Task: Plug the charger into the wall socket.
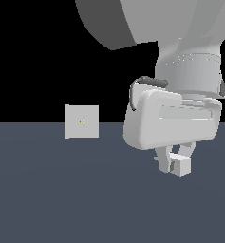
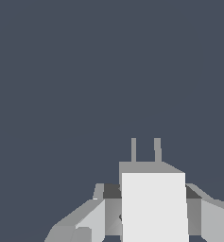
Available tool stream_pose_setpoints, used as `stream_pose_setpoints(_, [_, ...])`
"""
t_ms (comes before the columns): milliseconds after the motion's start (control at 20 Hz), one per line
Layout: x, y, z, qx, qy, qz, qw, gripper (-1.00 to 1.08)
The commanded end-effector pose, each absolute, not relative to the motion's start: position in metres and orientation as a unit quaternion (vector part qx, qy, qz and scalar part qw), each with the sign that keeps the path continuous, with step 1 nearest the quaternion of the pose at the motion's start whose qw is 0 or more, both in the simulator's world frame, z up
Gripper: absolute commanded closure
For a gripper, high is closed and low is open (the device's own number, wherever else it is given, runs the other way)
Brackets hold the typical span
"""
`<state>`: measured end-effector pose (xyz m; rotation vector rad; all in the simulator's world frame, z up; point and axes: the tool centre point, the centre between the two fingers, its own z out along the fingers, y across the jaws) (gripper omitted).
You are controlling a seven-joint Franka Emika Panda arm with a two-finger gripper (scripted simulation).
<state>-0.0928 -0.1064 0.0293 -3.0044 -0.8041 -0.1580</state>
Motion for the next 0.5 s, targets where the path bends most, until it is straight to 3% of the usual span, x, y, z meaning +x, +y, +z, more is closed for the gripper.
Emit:
stream_pose_setpoints(0, [-0.089,-0.091,0.035,-0.968,-0.245,-0.051,0.013,1.08])
stream_pose_setpoints(450, [-0.069,-0.033,0.055,-0.98,-0.192,-0.052,0.01,1.08])
